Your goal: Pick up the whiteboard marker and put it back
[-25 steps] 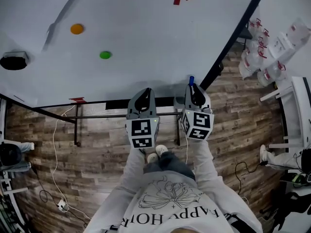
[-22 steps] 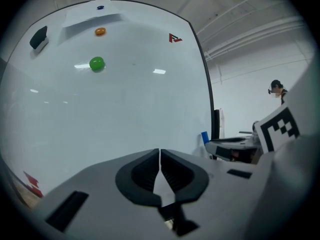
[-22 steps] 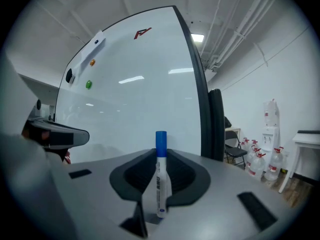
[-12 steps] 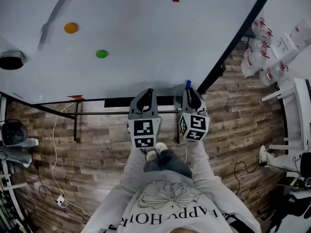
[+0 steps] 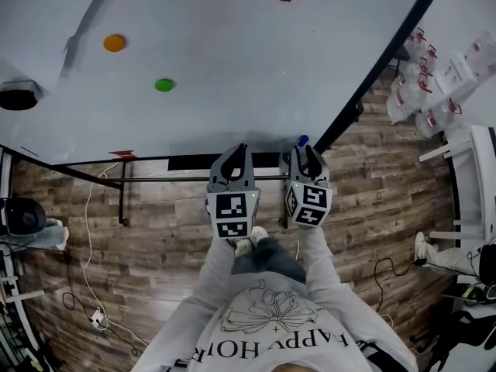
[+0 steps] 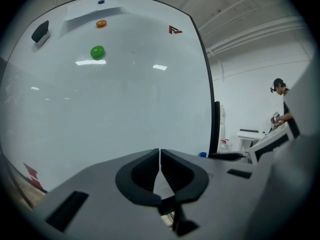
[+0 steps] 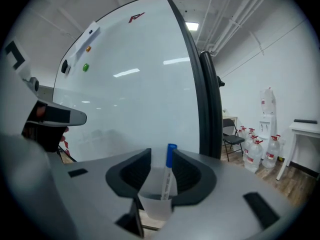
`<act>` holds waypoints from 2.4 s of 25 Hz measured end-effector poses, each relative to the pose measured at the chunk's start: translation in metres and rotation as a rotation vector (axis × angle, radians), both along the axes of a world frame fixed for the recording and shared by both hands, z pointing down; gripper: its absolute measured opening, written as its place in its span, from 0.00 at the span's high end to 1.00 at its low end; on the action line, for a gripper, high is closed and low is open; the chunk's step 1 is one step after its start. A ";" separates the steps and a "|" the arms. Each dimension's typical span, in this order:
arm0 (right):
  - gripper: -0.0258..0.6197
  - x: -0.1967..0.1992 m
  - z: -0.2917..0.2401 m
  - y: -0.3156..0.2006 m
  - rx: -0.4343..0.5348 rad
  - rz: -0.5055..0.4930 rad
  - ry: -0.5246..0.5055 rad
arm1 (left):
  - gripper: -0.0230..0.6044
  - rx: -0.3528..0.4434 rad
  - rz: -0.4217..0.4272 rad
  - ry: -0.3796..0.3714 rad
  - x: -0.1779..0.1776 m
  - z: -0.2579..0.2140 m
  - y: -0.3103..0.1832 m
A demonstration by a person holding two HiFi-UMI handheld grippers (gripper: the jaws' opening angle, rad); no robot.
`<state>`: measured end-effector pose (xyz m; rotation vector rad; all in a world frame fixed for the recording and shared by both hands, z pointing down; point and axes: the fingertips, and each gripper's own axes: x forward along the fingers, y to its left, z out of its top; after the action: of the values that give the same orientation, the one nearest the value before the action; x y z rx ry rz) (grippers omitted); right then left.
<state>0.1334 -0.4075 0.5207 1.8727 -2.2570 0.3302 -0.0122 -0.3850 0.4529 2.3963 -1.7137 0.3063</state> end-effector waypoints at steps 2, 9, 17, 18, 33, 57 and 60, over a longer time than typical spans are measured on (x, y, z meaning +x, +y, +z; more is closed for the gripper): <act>0.76 0.000 -0.008 0.001 0.019 0.003 0.013 | 0.95 0.004 -0.001 0.001 -0.001 -0.002 0.001; 0.81 -0.002 -0.047 0.010 0.099 0.021 0.019 | 0.95 0.039 -0.002 0.008 -0.005 -0.017 0.004; 0.84 0.001 -0.085 0.028 0.167 0.038 0.013 | 0.95 0.093 0.000 0.017 -0.007 -0.042 0.016; 0.85 0.002 -0.089 0.030 0.175 0.041 0.012 | 0.95 0.099 -0.001 0.018 -0.007 -0.045 0.018; 0.89 0.002 -0.124 0.054 0.240 0.056 0.006 | 0.95 0.156 -0.006 0.020 -0.007 -0.070 0.037; 0.91 -0.002 -0.134 0.061 0.259 0.054 0.017 | 0.95 0.175 0.002 0.020 -0.007 -0.079 0.046; 0.91 -0.002 -0.137 0.063 0.265 0.054 0.025 | 0.95 0.177 0.004 0.020 -0.008 -0.080 0.047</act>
<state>0.1317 -0.3446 0.3835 2.0520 -2.3332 0.0129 -0.0197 -0.3377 0.3731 2.5151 -1.7966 0.1355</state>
